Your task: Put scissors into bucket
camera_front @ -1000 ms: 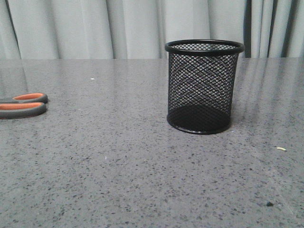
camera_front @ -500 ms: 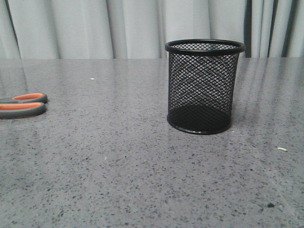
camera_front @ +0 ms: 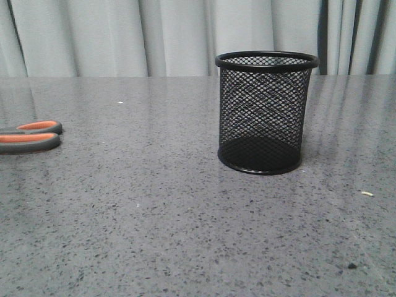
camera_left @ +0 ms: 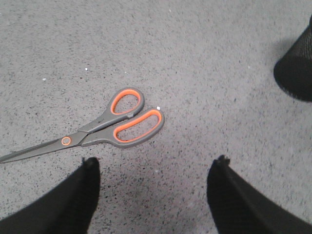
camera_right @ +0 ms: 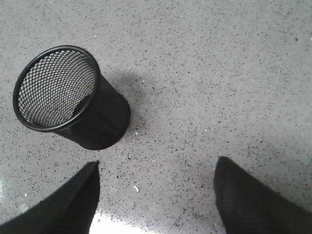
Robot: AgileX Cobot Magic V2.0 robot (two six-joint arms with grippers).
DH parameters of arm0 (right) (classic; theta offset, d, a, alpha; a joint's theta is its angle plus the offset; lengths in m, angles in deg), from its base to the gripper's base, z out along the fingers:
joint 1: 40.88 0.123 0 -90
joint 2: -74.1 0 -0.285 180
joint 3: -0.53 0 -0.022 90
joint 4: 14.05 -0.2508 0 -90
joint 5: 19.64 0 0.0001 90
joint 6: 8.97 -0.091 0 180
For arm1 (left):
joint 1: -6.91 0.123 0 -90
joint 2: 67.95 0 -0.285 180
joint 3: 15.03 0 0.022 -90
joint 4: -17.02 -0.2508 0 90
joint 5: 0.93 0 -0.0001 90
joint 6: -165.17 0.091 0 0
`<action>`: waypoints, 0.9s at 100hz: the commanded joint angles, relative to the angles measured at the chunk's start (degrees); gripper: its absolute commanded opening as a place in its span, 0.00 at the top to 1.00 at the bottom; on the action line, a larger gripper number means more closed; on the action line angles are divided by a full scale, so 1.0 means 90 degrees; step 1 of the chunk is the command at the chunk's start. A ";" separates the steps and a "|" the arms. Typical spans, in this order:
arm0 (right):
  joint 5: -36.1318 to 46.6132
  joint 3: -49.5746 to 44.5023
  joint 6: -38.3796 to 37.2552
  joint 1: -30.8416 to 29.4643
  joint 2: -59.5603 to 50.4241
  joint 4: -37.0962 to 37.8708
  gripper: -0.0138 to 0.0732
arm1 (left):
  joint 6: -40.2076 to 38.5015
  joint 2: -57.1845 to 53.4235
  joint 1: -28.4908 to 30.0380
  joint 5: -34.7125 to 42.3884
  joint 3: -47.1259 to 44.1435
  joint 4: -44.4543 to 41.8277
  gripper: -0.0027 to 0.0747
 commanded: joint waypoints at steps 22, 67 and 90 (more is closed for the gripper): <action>0.0309 0.0211 0.0132 0.0081 0.0006 -0.0117 0.30 | 0.2443 0.1557 -0.0022 -0.0753 0.1023 -0.0016 0.40; 0.0364 0.0211 0.0287 0.0515 0.0006 -0.0117 0.30 | 0.5766 0.3336 -0.0022 -0.0925 0.1656 -0.0814 0.40; 0.0423 0.0211 0.0287 0.0554 0.0006 -0.0117 0.30 | 0.6007 0.3996 -0.0022 -0.1319 0.2300 -0.0901 0.39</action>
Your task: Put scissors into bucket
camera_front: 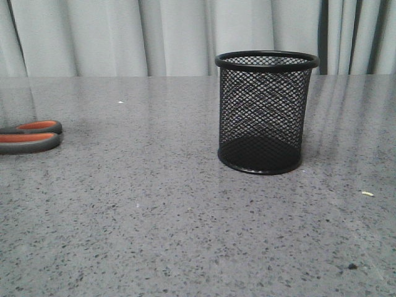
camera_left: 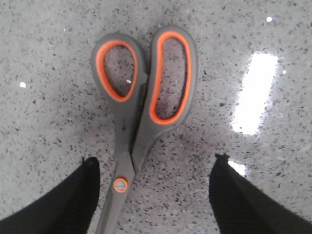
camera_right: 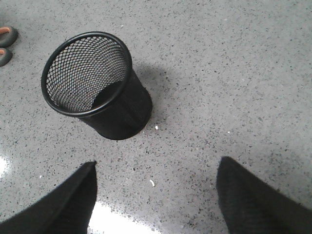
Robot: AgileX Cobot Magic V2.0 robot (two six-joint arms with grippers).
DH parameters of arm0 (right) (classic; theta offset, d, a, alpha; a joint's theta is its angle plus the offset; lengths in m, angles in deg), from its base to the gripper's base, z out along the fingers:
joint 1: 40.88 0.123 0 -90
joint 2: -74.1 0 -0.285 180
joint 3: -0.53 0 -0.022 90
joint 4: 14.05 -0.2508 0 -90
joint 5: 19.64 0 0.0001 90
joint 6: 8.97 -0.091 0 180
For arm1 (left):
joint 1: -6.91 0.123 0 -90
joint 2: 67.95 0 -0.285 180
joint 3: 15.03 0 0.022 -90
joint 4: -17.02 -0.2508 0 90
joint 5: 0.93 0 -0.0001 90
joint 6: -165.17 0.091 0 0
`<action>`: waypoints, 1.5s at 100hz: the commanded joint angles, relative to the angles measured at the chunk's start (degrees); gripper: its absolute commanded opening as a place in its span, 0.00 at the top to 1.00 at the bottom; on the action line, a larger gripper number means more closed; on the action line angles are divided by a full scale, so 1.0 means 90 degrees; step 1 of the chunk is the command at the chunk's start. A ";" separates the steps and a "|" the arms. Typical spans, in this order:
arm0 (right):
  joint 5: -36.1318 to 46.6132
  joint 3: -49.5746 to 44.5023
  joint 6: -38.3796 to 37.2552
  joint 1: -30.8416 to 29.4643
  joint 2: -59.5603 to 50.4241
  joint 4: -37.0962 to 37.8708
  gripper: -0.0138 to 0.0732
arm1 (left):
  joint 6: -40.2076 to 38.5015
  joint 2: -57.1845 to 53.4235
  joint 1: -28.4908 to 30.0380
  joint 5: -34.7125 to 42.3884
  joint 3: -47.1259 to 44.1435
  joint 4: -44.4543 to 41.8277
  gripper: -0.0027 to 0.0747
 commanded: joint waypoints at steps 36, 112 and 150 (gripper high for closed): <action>0.0415 0.0211 0.0112 0.0006 0.0006 -0.0117 0.30 | 0.0252 0.0993 -0.0022 -0.0535 0.0881 0.0087 0.39; 0.0461 0.0211 0.0115 0.0006 0.0062 -0.0117 0.30 | 0.0603 0.1476 -0.0022 -0.0603 0.0881 0.0289 0.40; 0.0461 0.0211 0.0115 0.0006 0.0062 -0.0117 0.30 | 0.0611 0.1507 -0.0022 -0.0603 0.0856 0.0295 0.52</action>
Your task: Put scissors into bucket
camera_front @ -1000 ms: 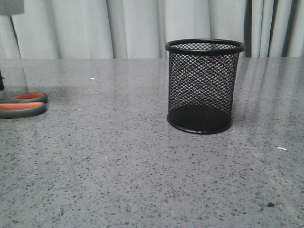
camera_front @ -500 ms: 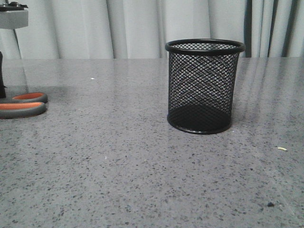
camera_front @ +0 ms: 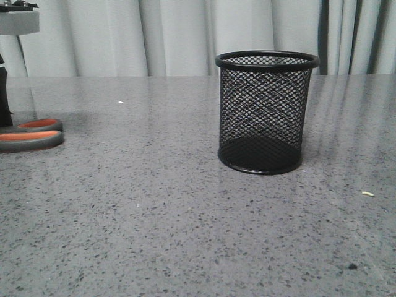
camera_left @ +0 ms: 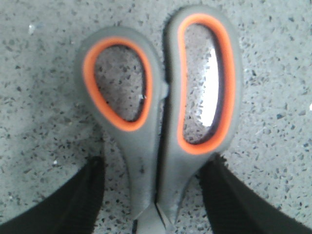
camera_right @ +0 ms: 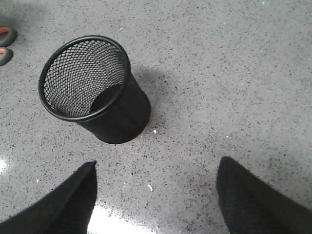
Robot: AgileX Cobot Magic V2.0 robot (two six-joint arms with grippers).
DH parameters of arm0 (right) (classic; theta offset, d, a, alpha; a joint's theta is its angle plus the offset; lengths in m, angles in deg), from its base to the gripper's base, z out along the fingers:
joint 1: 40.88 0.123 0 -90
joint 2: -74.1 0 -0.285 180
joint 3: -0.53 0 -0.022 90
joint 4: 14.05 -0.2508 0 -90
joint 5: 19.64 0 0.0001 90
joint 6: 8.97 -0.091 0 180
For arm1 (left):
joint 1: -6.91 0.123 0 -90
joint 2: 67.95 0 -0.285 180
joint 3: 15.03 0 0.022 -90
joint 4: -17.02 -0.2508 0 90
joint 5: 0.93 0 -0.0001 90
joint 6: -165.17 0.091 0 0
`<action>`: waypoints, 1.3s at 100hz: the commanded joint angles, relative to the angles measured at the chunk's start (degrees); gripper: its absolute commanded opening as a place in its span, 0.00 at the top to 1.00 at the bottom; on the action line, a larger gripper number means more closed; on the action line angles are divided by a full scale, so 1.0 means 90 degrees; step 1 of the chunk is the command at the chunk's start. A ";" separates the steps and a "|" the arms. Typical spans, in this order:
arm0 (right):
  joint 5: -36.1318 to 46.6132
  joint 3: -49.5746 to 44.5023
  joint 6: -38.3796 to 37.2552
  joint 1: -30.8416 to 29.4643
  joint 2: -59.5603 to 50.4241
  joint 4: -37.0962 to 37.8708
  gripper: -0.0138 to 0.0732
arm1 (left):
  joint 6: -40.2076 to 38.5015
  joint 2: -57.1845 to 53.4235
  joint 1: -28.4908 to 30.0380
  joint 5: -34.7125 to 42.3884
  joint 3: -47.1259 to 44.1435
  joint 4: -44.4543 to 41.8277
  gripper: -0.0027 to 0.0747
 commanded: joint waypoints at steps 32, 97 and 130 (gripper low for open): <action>0.0336 0.0211 0.0057 0.0006 -0.0016 -0.0117 0.30 | -0.0001 -0.0095 -0.0022 -0.0389 0.0076 0.0217 0.85; 0.0471 0.0211 0.0057 0.0006 -0.0016 -0.0642 0.30 | -0.1106 -0.1526 -0.0994 -0.0389 0.1527 -0.0125 0.99; 0.0999 0.0227 0.1761 0.0006 -0.0068 -0.4284 0.30 | -0.1802 -0.2425 -0.2650 -0.0389 0.2240 -0.0526 0.99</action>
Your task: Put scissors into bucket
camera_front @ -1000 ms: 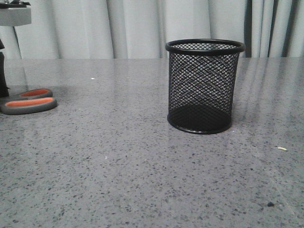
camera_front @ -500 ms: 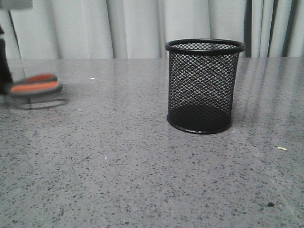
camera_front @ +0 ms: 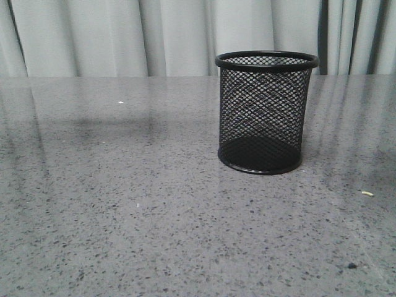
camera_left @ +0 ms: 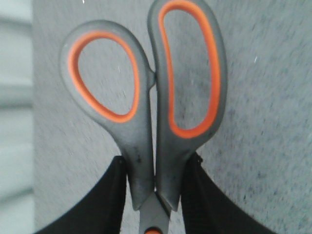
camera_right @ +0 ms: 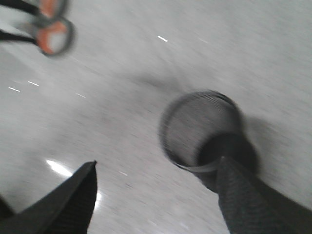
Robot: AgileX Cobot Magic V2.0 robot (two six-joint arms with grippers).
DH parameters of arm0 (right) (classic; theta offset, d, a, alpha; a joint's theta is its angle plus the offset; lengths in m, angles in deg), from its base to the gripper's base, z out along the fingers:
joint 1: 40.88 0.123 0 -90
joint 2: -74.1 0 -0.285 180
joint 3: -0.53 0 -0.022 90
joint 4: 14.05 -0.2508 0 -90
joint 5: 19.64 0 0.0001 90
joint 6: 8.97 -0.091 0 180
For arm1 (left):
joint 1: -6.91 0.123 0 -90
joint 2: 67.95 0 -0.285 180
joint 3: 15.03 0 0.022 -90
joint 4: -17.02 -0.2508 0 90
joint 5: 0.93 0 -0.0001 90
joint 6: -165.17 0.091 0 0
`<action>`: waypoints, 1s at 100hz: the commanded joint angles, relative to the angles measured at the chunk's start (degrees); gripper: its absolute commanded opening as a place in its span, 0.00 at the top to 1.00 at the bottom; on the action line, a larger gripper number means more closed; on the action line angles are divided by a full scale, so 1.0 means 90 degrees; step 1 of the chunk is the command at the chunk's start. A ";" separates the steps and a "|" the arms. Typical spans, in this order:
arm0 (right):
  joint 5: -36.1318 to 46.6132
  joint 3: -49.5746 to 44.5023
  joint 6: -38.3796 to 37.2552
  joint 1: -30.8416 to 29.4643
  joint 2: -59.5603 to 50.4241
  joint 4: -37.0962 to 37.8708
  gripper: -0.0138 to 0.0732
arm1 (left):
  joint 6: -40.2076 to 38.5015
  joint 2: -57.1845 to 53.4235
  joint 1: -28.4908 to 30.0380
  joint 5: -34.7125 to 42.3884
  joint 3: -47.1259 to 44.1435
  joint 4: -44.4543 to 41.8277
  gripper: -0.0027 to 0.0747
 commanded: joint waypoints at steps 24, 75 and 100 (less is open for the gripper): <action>0.0442 0.0227 0.1671 0.0006 -0.0068 -0.3434 0.30 | -0.0749 -0.0714 -0.1556 -0.0122 0.0539 -0.0078 0.99; -0.0196 0.0608 0.1866 0.0014 0.0384 -0.3808 0.30 | -0.1064 -0.0682 -0.2761 0.0510 0.0765 -0.0154 0.99; -0.0791 0.0969 0.1922 0.0020 0.0898 -0.3911 0.31 | -0.1064 -0.0682 -0.2780 0.0612 0.0765 -0.0130 0.99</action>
